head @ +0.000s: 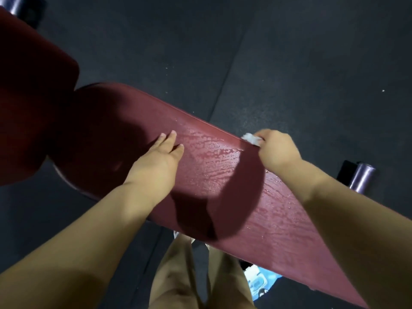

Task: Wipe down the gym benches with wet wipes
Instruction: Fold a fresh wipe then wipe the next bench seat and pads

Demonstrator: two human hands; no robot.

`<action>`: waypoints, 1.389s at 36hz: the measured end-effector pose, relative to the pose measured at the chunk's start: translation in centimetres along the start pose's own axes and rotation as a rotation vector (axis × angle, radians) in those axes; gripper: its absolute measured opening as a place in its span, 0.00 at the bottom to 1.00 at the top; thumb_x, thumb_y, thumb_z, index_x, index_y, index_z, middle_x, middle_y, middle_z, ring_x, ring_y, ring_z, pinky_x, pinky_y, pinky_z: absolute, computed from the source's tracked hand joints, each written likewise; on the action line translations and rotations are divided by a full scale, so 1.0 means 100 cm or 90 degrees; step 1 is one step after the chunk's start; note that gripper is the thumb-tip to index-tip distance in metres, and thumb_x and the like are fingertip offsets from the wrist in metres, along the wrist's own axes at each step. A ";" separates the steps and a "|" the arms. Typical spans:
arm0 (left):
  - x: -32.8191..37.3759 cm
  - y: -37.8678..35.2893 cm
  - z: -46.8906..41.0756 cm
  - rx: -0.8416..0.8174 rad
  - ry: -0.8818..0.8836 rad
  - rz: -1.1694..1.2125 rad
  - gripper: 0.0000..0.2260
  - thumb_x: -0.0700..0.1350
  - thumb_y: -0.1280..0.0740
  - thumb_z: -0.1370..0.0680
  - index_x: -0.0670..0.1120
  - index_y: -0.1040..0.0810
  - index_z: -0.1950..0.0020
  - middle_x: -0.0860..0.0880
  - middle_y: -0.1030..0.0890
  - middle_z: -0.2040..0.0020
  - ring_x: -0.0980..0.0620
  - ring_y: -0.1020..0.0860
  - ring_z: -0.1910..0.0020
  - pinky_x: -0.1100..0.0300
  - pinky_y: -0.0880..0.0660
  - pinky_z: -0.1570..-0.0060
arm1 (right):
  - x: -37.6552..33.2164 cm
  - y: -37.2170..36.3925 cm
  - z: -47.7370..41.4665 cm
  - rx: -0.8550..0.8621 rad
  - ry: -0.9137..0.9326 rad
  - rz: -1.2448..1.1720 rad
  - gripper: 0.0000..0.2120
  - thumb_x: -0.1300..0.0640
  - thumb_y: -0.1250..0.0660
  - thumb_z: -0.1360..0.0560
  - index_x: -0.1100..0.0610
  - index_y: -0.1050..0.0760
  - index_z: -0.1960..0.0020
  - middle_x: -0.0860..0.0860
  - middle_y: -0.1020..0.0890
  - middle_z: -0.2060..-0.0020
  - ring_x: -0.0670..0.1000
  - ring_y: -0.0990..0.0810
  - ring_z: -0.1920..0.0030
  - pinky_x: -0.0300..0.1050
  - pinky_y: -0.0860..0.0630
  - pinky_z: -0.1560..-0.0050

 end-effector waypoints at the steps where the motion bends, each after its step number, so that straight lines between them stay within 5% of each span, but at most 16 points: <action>1: -0.006 0.001 0.002 0.006 0.020 0.006 0.35 0.28 0.45 0.25 0.51 0.49 0.23 0.51 0.61 0.23 0.52 0.57 0.24 0.60 0.41 0.30 | 0.006 0.001 0.000 -0.005 -0.025 0.013 0.16 0.66 0.41 0.26 0.53 0.22 0.44 0.59 0.18 0.51 0.61 0.21 0.49 0.45 0.27 0.53; 4: -0.024 0.004 0.007 0.020 0.057 0.019 0.34 0.29 0.46 0.25 0.50 0.49 0.23 0.50 0.61 0.22 0.51 0.57 0.24 0.60 0.45 0.29 | 0.001 -0.001 -0.005 -0.008 -0.071 0.001 0.10 0.61 0.37 0.24 0.54 0.21 0.46 0.60 0.18 0.51 0.60 0.20 0.50 0.44 0.28 0.54; 8: -0.038 0.000 0.003 0.026 0.042 0.071 0.36 0.26 0.47 0.27 0.50 0.46 0.23 0.53 0.58 0.22 0.53 0.55 0.24 0.55 0.43 0.27 | -0.060 -0.016 -0.022 0.013 0.006 -0.020 0.09 0.59 0.37 0.23 0.58 0.21 0.46 0.61 0.18 0.51 0.62 0.21 0.47 0.46 0.26 0.51; 14: -0.053 0.003 0.002 0.107 0.005 0.132 0.32 0.27 0.45 0.26 0.49 0.39 0.25 0.56 0.50 0.23 0.59 0.50 0.25 0.69 0.50 0.31 | -0.163 -0.027 -0.036 0.021 0.170 -0.127 0.11 0.61 0.41 0.22 0.56 0.21 0.46 0.56 0.19 0.47 0.56 0.22 0.45 0.39 0.30 0.52; 17: -0.064 0.007 0.008 0.133 0.038 0.112 0.31 0.29 0.46 0.25 0.51 0.41 0.25 0.56 0.51 0.22 0.57 0.51 0.24 0.60 0.46 0.27 | -0.164 -0.027 -0.036 0.020 0.216 -0.088 0.12 0.59 0.42 0.21 0.54 0.22 0.43 0.56 0.19 0.46 0.57 0.23 0.44 0.41 0.30 0.51; 22: -0.088 0.014 0.013 0.106 0.132 0.076 0.31 0.30 0.48 0.24 0.50 0.46 0.24 0.52 0.56 0.22 0.52 0.53 0.24 0.54 0.44 0.28 | -0.124 -0.023 -0.036 0.012 0.186 -0.013 0.11 0.52 0.40 0.20 0.57 0.23 0.52 0.57 0.19 0.56 0.59 0.23 0.51 0.43 0.34 0.59; 27: -0.117 0.014 0.014 0.104 0.143 0.088 0.33 0.27 0.49 0.26 0.50 0.47 0.23 0.53 0.57 0.22 0.53 0.53 0.24 0.56 0.46 0.27 | -0.119 -0.027 -0.039 0.012 0.119 -0.035 0.09 0.55 0.39 0.21 0.57 0.21 0.50 0.57 0.19 0.53 0.57 0.23 0.50 0.41 0.33 0.56; 32: -0.125 0.016 0.006 0.034 0.173 0.159 0.32 0.30 0.52 0.24 0.52 0.52 0.23 0.53 0.57 0.23 0.58 0.55 0.24 0.63 0.56 0.29 | -0.186 -0.041 -0.054 0.049 0.134 -0.103 0.12 0.54 0.38 0.21 0.59 0.21 0.44 0.58 0.18 0.46 0.58 0.23 0.42 0.37 0.34 0.53; 38: -0.142 0.030 0.015 0.178 0.086 0.183 0.29 0.30 0.46 0.25 0.54 0.35 0.27 0.57 0.40 0.25 0.54 0.38 0.27 0.61 0.41 0.29 | -0.238 -0.043 -0.052 0.111 0.164 -0.209 0.10 0.50 0.37 0.21 0.52 0.20 0.46 0.51 0.18 0.49 0.51 0.22 0.46 0.35 0.34 0.54; 45: -0.166 0.025 0.007 0.171 0.070 0.119 0.35 0.27 0.49 0.26 0.51 0.49 0.23 0.54 0.55 0.22 0.53 0.55 0.24 0.61 0.53 0.26 | -0.236 -0.044 -0.049 0.155 0.240 -0.117 0.11 0.54 0.41 0.20 0.53 0.21 0.44 0.52 0.18 0.45 0.54 0.22 0.44 0.36 0.35 0.54; 50: -0.168 0.015 0.002 0.159 0.061 0.117 0.37 0.27 0.48 0.27 0.51 0.53 0.23 0.54 0.60 0.23 0.53 0.59 0.24 0.62 0.56 0.26 | -0.271 -0.049 -0.068 0.084 0.274 -0.106 0.10 0.54 0.39 0.20 0.54 0.27 0.59 0.50 0.24 0.61 0.49 0.28 0.57 0.31 0.39 0.63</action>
Point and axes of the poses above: each hand's wrist, its own z-axis away from the middle knuckle, its own y-axis out of the back of the hand, x = y × z, the point moved 5 cm from there along -z, towards the middle knuckle
